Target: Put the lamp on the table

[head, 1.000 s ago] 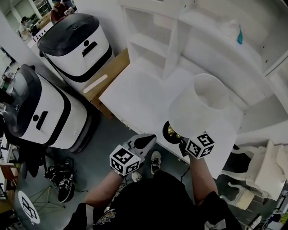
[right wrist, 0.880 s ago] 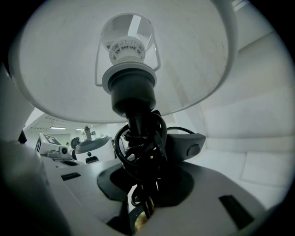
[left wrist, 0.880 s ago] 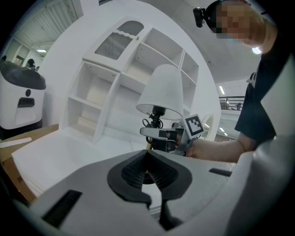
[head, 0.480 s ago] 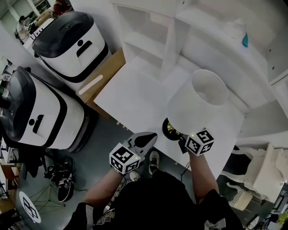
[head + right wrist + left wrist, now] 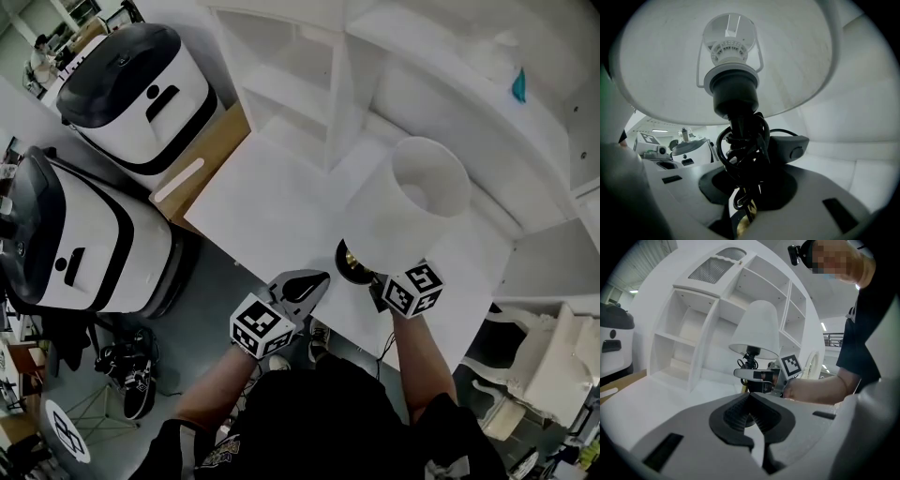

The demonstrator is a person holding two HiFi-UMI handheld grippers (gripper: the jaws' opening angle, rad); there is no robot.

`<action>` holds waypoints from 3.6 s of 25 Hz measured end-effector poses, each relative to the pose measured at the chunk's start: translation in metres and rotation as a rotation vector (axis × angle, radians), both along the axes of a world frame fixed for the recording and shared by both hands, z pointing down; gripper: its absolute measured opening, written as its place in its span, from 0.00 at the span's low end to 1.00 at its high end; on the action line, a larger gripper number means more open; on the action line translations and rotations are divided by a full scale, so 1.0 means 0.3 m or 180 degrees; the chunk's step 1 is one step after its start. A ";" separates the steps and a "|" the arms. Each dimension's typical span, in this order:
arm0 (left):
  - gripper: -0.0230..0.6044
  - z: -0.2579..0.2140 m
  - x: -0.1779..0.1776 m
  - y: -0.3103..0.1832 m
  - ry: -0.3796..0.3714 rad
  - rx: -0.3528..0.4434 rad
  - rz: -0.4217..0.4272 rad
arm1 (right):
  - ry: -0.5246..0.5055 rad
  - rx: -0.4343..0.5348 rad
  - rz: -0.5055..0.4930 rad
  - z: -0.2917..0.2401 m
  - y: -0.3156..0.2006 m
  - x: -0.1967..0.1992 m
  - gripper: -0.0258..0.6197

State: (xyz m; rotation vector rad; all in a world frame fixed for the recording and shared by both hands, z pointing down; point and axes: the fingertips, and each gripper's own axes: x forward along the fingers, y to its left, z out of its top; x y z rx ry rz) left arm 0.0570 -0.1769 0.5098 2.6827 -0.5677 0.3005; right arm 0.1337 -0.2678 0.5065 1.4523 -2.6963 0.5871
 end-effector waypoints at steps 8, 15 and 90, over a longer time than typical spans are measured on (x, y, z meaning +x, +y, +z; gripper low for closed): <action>0.05 -0.001 0.051 -0.070 -0.0089 0.0040 0.0000 | 0.0000 0.0027 0.0009 0.014 -0.081 0.043 0.20; 0.05 -0.012 0.053 -0.115 -0.0088 0.0073 0.0124 | -0.0007 0.0069 0.0149 0.034 -0.117 0.056 0.20; 0.05 0.182 0.141 -0.421 -0.0125 -0.0038 0.0812 | 0.0230 0.0261 0.0661 0.287 -0.494 0.171 0.22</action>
